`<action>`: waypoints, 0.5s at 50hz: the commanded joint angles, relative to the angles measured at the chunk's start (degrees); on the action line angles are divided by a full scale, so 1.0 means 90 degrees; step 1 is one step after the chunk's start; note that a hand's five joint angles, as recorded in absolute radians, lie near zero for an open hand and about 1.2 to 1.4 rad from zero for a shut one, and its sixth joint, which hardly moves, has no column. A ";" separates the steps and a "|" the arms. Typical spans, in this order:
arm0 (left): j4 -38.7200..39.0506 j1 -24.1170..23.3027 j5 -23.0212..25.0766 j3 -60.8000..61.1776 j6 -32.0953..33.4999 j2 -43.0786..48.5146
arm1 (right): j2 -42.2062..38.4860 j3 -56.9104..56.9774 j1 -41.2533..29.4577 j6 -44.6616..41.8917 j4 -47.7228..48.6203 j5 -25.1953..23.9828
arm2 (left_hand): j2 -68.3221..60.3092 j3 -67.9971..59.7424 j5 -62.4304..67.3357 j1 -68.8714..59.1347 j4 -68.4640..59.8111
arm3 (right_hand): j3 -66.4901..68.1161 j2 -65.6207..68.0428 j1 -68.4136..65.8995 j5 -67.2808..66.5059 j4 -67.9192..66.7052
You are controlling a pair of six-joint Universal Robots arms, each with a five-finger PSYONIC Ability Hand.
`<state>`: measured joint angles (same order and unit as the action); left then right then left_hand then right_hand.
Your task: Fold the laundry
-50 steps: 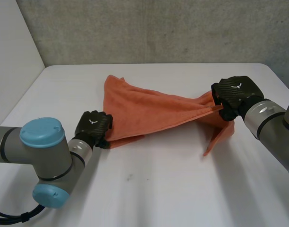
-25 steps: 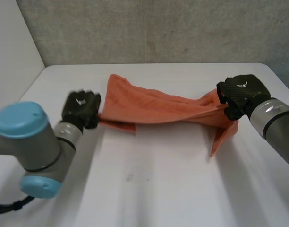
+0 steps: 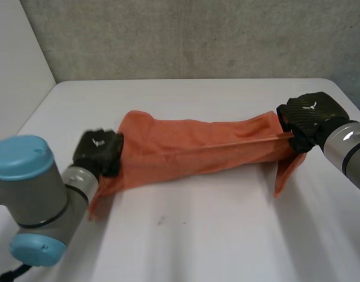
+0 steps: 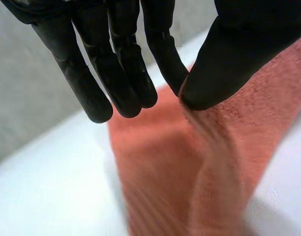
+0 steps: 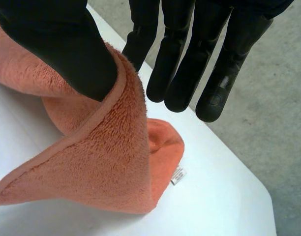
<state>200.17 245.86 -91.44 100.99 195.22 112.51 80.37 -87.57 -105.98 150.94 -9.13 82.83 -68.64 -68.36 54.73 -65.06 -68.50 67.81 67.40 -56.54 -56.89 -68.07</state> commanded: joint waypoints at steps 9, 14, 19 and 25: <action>-0.0229 -0.0013 -0.0025 0.0458 -0.0060 -0.0157 | -0.0219 -0.0006 0.0008 -0.0033 0.0029 0.0006 | 0.1706 0.1676 -0.1272 0.1308 0.1691 | 0.1355 0.1400 -0.2607 -0.1456 -0.1325; -0.0249 -0.0022 -0.0025 0.0537 -0.0070 -0.0157 | -0.0278 -0.0016 0.0018 -0.0033 0.0087 -0.0082 | 0.2136 0.2106 -0.1702 0.1738 0.2121 | 0.1355 0.1400 -0.2607 -0.1456 -0.1325; -0.0424 -0.0062 -0.0025 0.0663 -0.0070 -0.0157 | -0.0307 -0.0006 0.0018 -0.0043 0.0087 -0.0092 | 0.2583 0.2552 -0.2148 0.2185 0.2567 | 0.1355 0.1400 -0.2607 -0.1456 -0.1325; -0.0591 -0.0052 -0.0025 0.0810 -0.0080 -0.0205 | -0.0394 0.0023 0.0038 -0.0053 0.0107 -0.0092 | 0.2772 0.2742 -0.2337 0.2374 0.2757 | 0.1355 0.1400 -0.2607 -0.1456 -0.1325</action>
<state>196.59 245.36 -91.68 106.93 194.59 110.99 77.61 -87.66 -105.76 150.56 -8.31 81.99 -41.12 -41.26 30.81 -41.40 -40.82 67.81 67.40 -56.54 -56.95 -68.07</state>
